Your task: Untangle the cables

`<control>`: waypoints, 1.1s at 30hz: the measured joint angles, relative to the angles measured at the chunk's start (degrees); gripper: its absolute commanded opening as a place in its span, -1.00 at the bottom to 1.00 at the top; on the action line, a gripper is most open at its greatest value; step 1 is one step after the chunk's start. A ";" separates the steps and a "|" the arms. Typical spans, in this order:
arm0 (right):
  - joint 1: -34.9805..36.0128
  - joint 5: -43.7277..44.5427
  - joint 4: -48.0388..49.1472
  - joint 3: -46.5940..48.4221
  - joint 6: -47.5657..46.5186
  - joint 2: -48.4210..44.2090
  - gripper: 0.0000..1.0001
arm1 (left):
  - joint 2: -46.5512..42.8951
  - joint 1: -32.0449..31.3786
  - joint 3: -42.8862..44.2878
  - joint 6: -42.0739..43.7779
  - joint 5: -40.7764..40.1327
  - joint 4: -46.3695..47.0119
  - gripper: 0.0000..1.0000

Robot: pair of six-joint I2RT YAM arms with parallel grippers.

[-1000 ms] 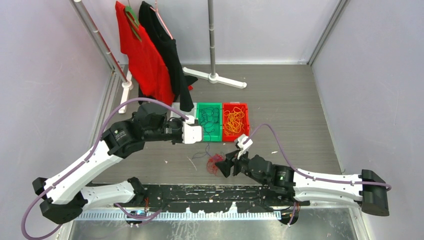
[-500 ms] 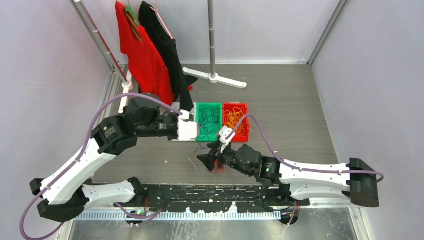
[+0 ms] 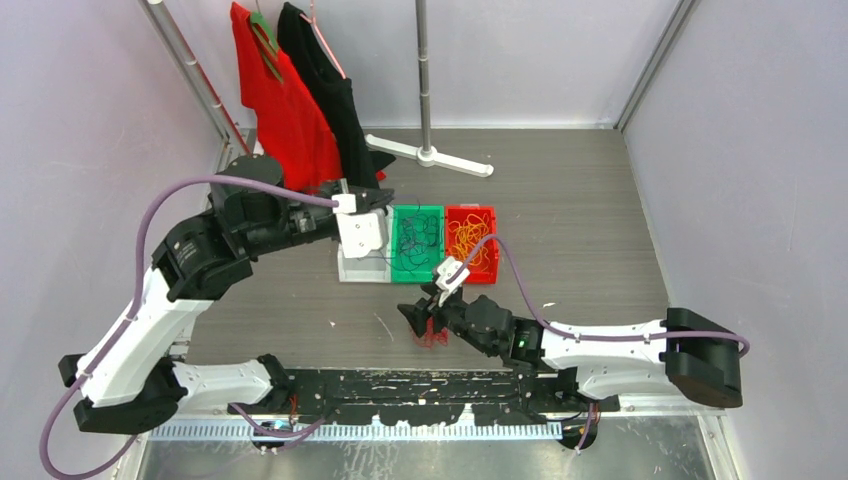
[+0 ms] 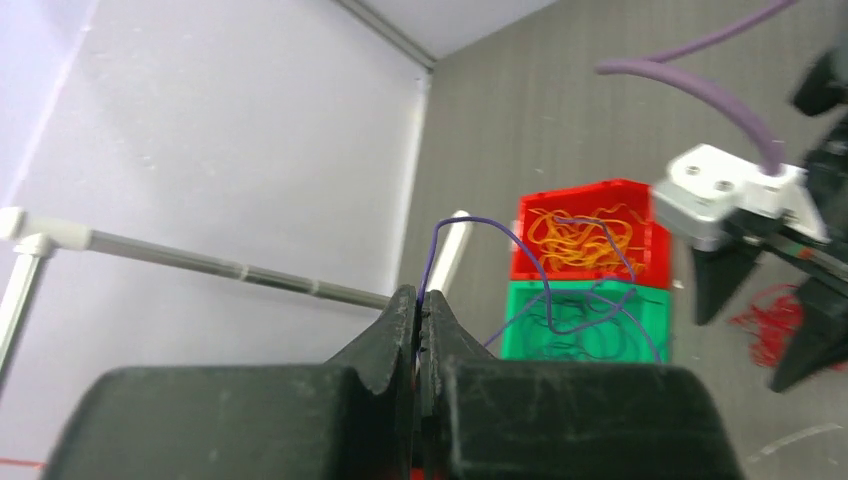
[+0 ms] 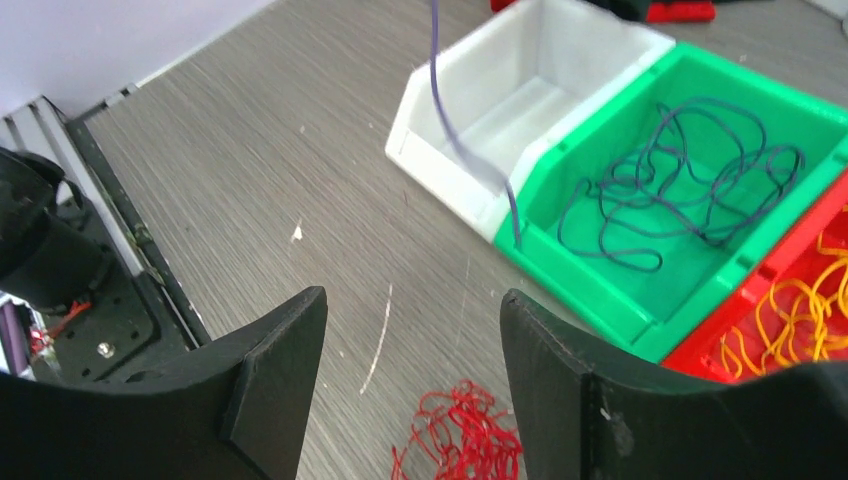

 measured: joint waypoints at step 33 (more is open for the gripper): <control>-0.39 15.02 -10.64 -15.93 18.69 -15.89 -0.16 | 15.17 0.44 -9.86 8.76 -18.12 23.26 -1.00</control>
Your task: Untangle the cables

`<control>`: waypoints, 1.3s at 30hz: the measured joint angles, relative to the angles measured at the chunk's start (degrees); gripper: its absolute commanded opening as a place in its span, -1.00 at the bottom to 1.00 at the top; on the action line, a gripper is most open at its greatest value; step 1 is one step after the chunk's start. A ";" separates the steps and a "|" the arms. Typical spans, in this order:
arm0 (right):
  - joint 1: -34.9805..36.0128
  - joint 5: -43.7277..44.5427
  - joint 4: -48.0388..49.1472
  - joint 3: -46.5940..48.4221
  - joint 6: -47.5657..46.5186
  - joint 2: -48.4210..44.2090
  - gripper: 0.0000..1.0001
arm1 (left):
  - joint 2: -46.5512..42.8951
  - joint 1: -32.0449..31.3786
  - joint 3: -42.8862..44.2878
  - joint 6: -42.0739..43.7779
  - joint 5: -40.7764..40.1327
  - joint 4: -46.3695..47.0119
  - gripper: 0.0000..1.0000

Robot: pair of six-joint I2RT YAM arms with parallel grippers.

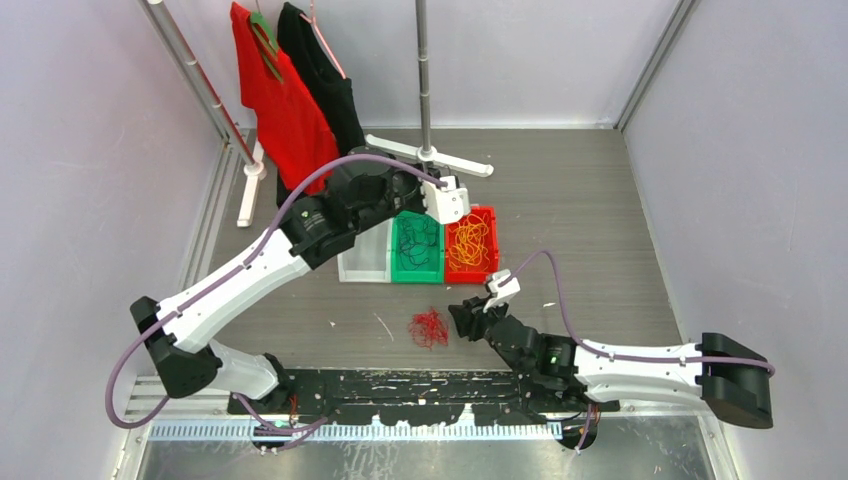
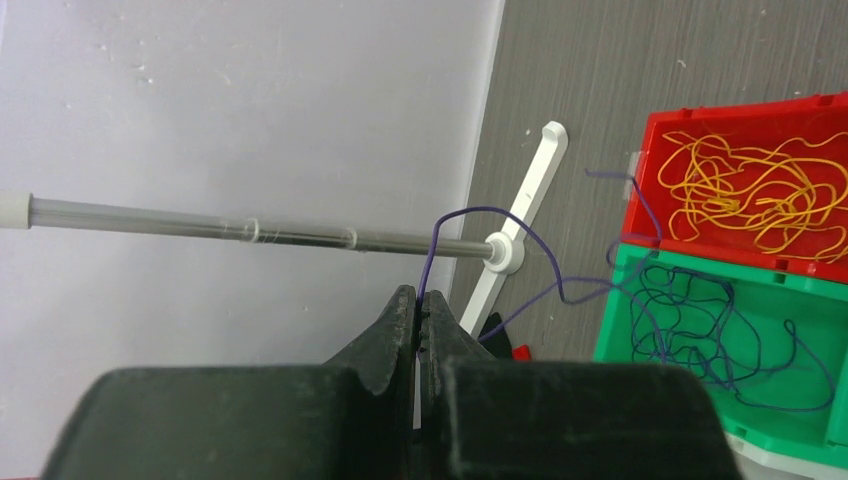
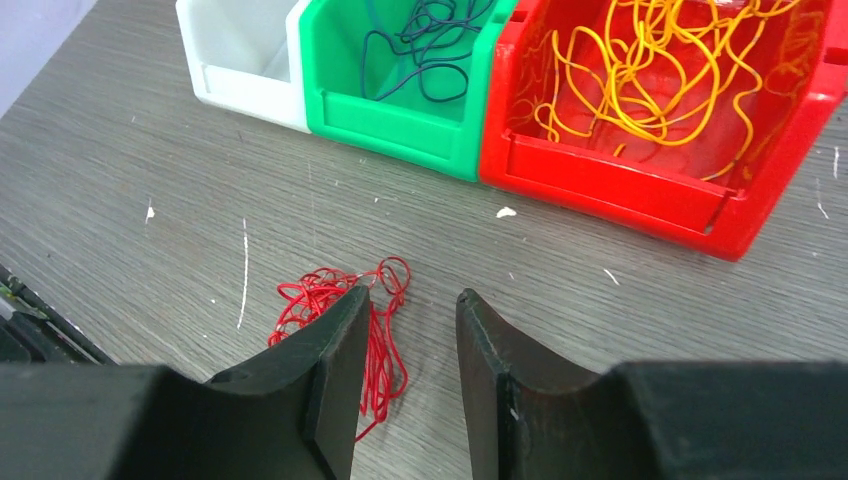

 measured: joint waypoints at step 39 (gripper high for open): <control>-0.04 2.75 -11.56 -0.70 2.51 -12.66 -0.27 | 13.33 4.74 -10.25 0.39 -3.48 -7.85 -1.00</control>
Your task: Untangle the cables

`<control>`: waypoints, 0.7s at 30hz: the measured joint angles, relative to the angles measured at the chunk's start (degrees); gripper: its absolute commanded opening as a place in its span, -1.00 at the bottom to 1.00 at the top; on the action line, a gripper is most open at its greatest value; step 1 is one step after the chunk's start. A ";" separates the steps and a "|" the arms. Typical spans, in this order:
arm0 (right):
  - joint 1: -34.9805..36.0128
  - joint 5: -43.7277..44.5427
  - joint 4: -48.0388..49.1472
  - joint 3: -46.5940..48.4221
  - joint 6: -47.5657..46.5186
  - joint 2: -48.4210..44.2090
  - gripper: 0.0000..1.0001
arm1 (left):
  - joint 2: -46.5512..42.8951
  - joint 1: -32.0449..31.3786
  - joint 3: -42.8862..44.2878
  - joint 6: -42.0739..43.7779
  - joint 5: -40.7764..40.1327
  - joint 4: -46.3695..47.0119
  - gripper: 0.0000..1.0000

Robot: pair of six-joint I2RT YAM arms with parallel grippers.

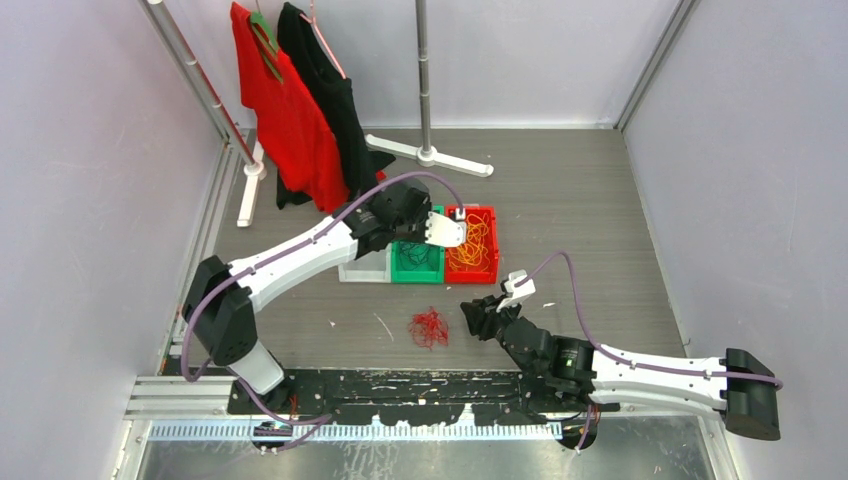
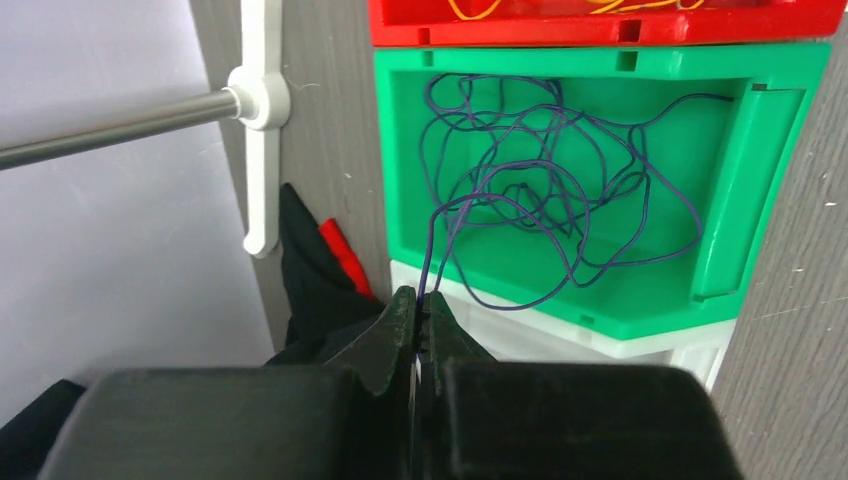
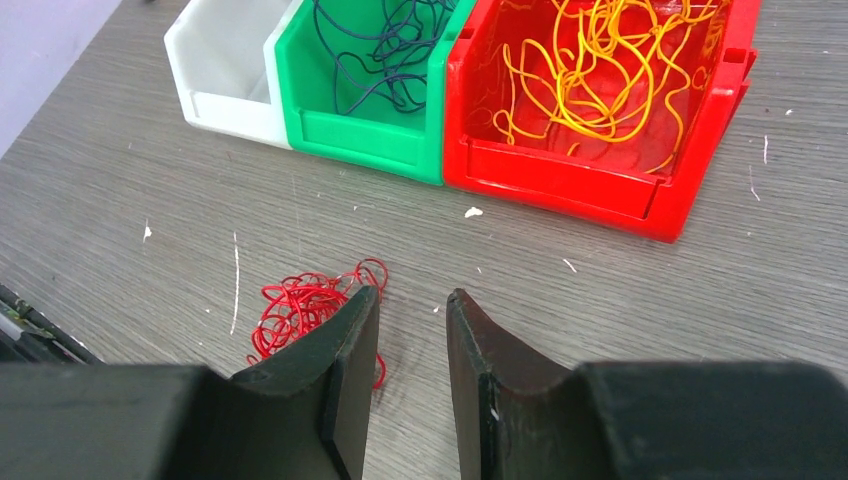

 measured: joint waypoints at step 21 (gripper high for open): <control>-0.02 0.90 -0.13 0.00 0.17 -3.48 -0.17 | 12.48 3.74 1.62 -11.91 3.06 2.99 -1.00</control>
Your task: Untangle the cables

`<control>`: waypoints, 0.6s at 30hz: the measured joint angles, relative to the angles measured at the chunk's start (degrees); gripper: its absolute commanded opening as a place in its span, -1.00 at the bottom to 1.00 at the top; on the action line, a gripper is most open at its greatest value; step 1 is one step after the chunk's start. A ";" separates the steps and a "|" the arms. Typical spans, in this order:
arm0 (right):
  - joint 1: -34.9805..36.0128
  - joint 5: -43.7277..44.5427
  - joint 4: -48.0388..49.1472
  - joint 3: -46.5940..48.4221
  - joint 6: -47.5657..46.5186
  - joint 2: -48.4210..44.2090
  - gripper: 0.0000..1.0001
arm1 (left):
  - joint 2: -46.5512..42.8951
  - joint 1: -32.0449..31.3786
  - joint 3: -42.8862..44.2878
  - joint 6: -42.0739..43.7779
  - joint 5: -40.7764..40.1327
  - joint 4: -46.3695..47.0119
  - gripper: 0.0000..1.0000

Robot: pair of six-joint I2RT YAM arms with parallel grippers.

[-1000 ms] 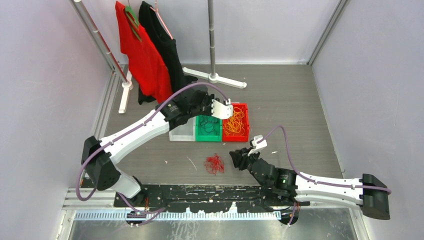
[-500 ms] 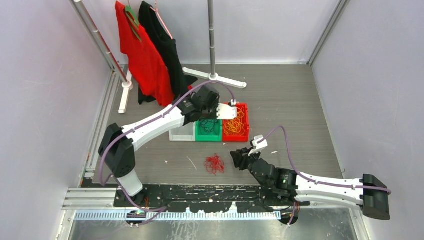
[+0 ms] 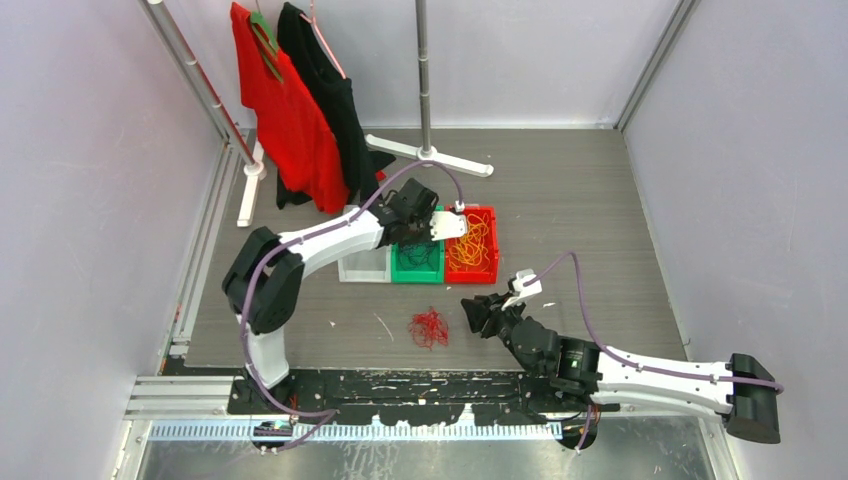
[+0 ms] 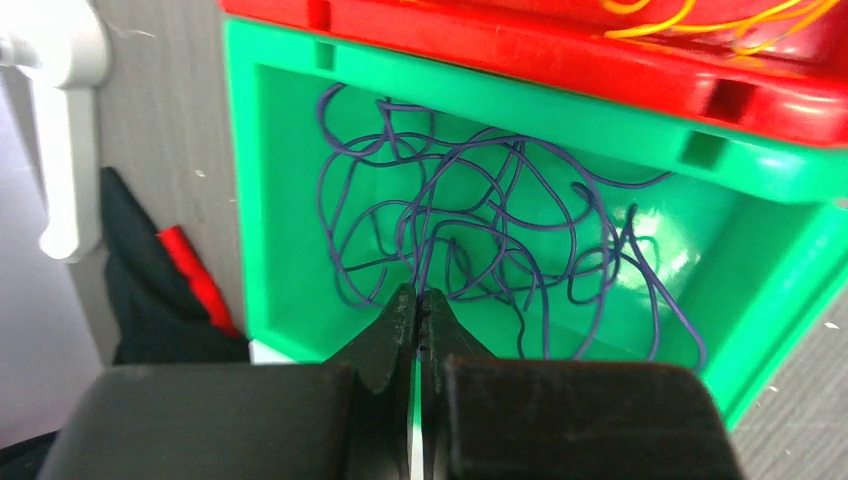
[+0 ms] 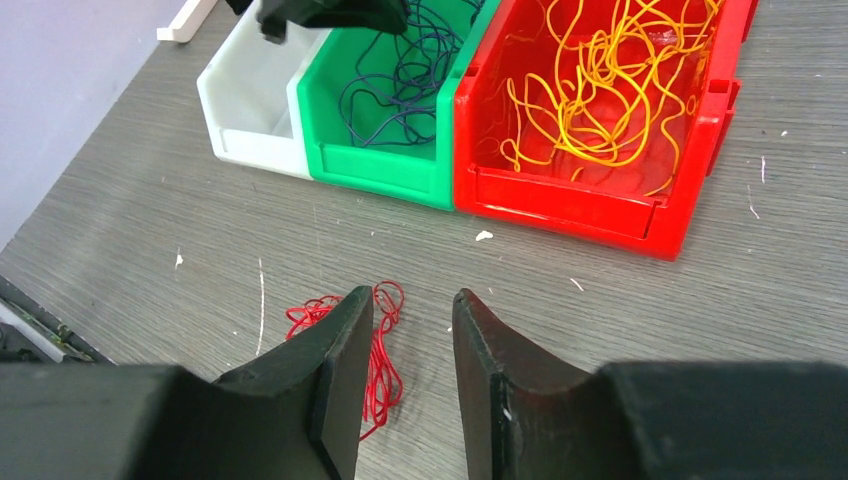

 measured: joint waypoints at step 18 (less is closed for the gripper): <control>-0.04 -6.47 1.51 0.55 -2.32 6.03 0.32 | 3.89 3.50 17.46 -7.41 10.10 -15.85 0.55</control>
